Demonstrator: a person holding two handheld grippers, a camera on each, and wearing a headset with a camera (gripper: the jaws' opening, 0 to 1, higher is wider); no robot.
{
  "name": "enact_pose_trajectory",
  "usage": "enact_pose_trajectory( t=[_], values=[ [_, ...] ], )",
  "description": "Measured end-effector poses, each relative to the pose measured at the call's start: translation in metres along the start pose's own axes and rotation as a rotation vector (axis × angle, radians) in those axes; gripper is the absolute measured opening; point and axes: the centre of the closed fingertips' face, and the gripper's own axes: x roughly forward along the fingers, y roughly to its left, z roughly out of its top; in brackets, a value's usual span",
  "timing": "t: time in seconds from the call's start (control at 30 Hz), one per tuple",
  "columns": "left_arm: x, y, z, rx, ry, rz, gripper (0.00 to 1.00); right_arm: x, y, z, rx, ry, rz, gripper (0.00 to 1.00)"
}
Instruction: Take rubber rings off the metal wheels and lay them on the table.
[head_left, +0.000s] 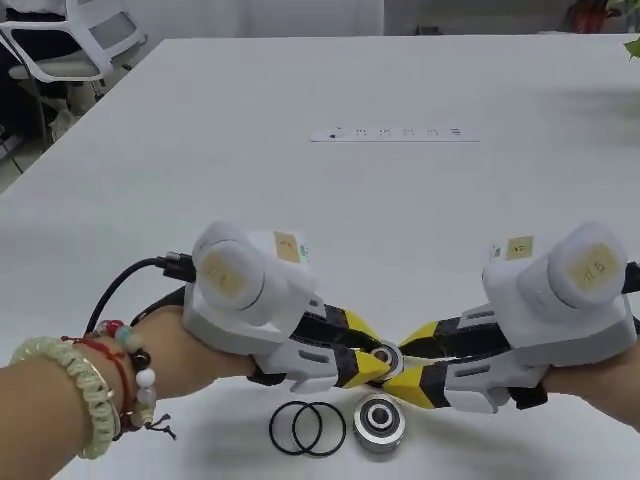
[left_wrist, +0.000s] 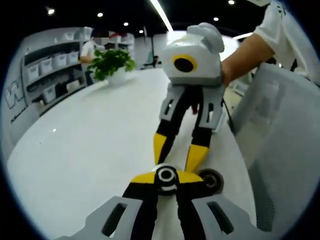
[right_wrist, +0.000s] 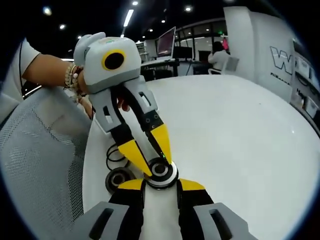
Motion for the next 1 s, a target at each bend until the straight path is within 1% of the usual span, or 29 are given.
enact_pose_trajectory(
  t=[0.2, 0.4, 0.47, 0.57, 0.67, 0.77, 0.9, 1.0],
  values=[
    [0.0007, -0.0003, -0.0004, -0.001, -0.001, -0.001, 0.14, -0.0002, 0.0006, -0.0002, -0.015, -0.015, 0.006, 0.22],
    [0.0008, -0.0009, -0.0006, -0.004, -0.003, 0.001, 0.14, -0.0027, 0.0011, -0.0012, -0.017, -0.01, 0.011, 0.19],
    [0.0006, -0.0012, -0.0006, -0.005, -0.004, 0.002, 0.14, -0.0034, 0.0009, -0.0021, -0.006, -0.011, 0.012, 0.18],
    [0.0007, -0.0013, -0.0004, -0.005, -0.003, 0.004, 0.14, -0.0042, 0.0008, -0.0048, 0.032, -0.008, 0.018, 0.15],
    [0.0006, -0.0011, -0.0005, -0.005, -0.002, 0.007, 0.14, -0.0051, -0.0001, -0.006, 0.024, -0.009, 0.015, 0.11],
    [0.0005, -0.001, -0.0004, -0.006, -0.001, 0.008, 0.14, -0.0054, 0.0, -0.006, 0.023, -0.007, 0.015, 0.09],
    [0.0004, -0.0009, -0.0005, -0.007, 0.001, 0.011, 0.14, -0.0056, 0.0002, -0.0071, -0.012, 0.006, 0.014, 0.06],
    [0.0002, -0.0008, -0.0008, -0.008, 0.001, 0.011, 0.14, -0.0056, 0.0007, -0.0079, -0.02, 0.016, 0.012, 0.03]
  ],
)
